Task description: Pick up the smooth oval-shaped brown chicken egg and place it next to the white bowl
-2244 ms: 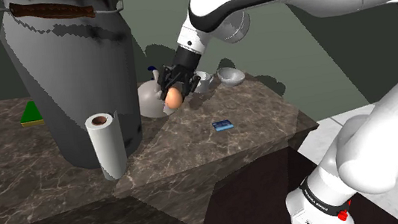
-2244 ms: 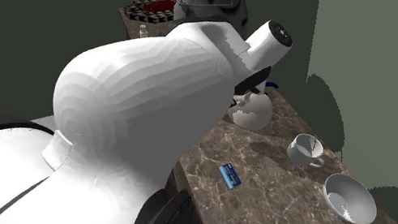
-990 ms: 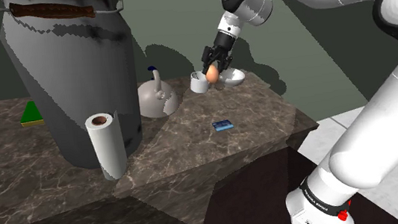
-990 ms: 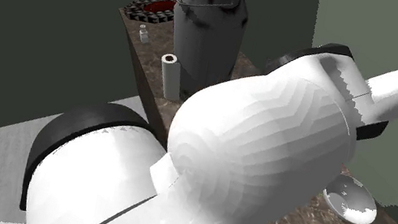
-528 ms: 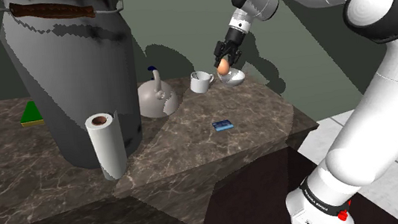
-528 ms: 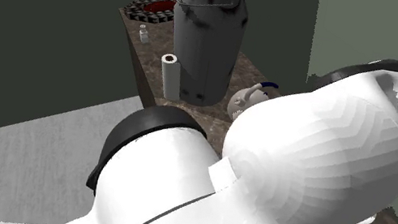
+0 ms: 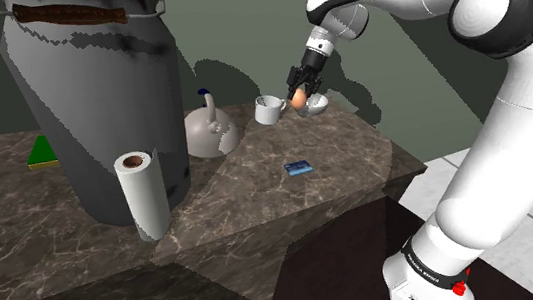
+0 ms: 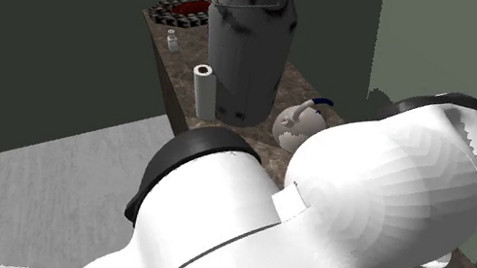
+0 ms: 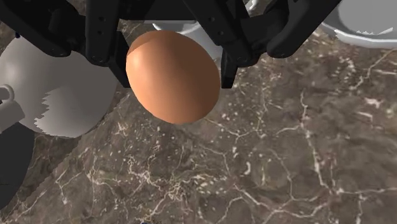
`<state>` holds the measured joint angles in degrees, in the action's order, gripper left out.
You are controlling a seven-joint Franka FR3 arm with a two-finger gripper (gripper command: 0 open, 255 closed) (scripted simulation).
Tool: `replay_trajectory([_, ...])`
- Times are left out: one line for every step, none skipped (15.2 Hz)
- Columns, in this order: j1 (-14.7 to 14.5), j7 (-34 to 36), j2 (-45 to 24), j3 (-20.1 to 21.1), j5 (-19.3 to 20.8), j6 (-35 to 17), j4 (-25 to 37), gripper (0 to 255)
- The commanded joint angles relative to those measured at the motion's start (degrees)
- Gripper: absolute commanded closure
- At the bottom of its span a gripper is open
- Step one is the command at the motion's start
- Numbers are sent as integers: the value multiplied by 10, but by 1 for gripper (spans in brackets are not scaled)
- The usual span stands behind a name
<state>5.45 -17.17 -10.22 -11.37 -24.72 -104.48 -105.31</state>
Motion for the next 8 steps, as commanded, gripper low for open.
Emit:
replay_trajectory([0,-6,-6,0,-3,-11,-7,255])
replay_trajectory([0,-8,-8,1,-4,-18,-11,255])
replay_trajectory([0,-11,-11,1,-5,-24,-15,255])
replay_trajectory([0,-14,-14,1,-7,-30,-19,255])
replay_trajectory([0,-17,-16,2,-8,-36,-23,255])
replay_trajectory([0,-20,-19,2,-10,-42,-27,255])
replay_trajectory([0,-23,-22,2,-12,-49,-31,255])
replay_trajectory([0,-26,-26,3,-13,-55,-34,255])
